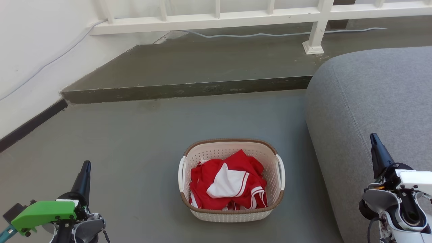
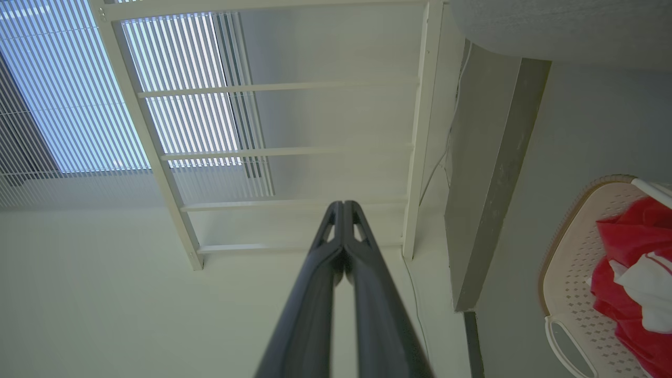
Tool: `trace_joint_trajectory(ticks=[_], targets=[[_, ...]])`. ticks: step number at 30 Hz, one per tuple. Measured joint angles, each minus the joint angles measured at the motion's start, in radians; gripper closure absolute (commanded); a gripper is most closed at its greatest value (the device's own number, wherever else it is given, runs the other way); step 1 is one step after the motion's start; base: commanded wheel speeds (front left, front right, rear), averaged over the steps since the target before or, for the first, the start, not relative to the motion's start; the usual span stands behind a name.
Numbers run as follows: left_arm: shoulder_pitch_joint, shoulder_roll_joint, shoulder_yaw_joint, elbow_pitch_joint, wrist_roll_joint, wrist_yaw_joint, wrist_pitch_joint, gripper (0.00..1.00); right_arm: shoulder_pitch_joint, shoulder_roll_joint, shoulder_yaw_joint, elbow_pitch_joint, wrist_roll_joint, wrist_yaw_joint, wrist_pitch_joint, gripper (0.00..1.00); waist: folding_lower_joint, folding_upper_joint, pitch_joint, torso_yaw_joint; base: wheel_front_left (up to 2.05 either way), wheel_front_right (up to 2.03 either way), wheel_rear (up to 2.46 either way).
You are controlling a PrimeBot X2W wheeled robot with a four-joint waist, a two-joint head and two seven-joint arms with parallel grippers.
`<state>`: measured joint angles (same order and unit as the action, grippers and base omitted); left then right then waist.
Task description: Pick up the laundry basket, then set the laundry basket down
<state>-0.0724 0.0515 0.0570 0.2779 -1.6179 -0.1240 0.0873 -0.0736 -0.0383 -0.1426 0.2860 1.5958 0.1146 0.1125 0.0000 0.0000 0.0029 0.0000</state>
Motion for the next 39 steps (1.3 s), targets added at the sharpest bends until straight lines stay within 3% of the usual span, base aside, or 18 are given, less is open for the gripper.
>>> trace_joint_trajectory(ticks=[39], targets=[[0.000, 0.000, 0.002, -0.001, 0.000, 0.000, 0.001, 1.00, 0.000, 0.000, 0.001, -0.003, 0.000, 0.000, 0.000, 1.00, 0.0000, 0.0000, 0.000, 0.000, 0.00, 0.00, 0.00]])
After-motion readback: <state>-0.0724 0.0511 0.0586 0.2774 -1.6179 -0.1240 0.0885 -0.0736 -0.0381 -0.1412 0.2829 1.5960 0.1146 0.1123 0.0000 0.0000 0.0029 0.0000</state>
